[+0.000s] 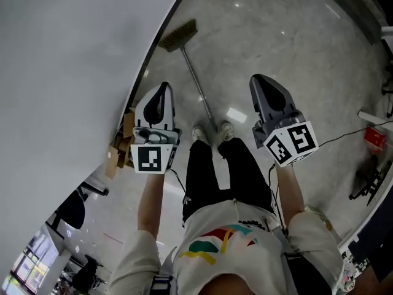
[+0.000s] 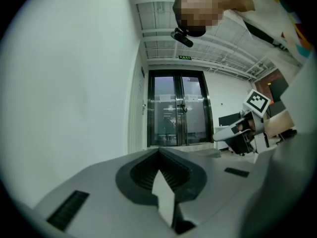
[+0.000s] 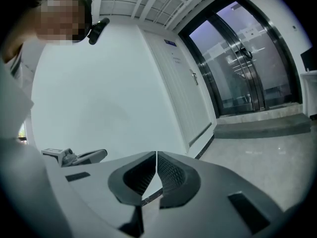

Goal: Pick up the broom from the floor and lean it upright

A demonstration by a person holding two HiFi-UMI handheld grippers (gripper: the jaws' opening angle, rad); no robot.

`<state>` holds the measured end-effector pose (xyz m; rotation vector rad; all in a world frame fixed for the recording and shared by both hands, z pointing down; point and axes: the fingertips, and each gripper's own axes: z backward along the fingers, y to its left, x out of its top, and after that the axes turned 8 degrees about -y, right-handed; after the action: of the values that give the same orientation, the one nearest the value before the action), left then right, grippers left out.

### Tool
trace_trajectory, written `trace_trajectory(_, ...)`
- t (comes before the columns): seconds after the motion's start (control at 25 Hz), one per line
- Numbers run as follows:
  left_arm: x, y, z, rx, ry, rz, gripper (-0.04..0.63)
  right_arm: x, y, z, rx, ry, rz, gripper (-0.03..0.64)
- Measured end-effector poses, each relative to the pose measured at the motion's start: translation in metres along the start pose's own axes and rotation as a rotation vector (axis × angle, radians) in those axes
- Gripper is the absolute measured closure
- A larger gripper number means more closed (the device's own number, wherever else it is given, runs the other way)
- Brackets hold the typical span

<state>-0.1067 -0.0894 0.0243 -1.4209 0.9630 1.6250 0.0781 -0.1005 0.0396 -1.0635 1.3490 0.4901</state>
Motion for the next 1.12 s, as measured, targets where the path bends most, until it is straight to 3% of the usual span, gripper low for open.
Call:
trace_trajectory(0.16, -0.144, 0.023, -0.014, -0.034, 0.034, -0.035, 0.551, -0.111, -0.056, -0.044, 0.025, -0.004, 0.028, 0.6)
trace_trajectory(0.4, -0.353, 0.055, -0.032, -0.098, 0.007, -0.127, 0.551, -0.289, -0.131, -0.099, 0.086, -0.02, 0.069, 0.6)
trace_trajectory(0.64, -0.548, 0.065, -0.042, -0.26, 0.053, -0.132, 0.551, -0.438, -0.189, -0.14, 0.163, -0.018, 0.07, 0.598)
trace_trajectory(0.8, -0.629, 0.056, -0.036, -0.408, 0.111, -0.198, 0.551, -0.498, -0.196, -0.148, 0.222, 0.016, 0.09, 0.6)
trace_trajectory(0.88, -0.666, 0.05, -0.023, -0.46, 0.18, -0.203, 0.55, -0.525, -0.196, -0.145, 0.256, 0.05, 0.092, 0.6)
trace_trajectory(1.0, -0.706, 0.034, -0.002, -0.603, 0.253, -0.29, 0.549, -0.56, -0.2, -0.138, 0.288, 0.085, 0.077, 0.599)
trace_trajectory(1.08, -0.728, 0.019, 0.019, -0.696, 0.303, -0.254, 0.532, -0.582, -0.202, -0.129, 0.304, 0.109, 0.073, 0.598)
trace_trajectory(1.12, -0.738, 0.009, 0.03, -0.755, 0.33, -0.248, 0.489, -0.593, -0.202, -0.125, 0.312, 0.12, 0.072, 0.599)
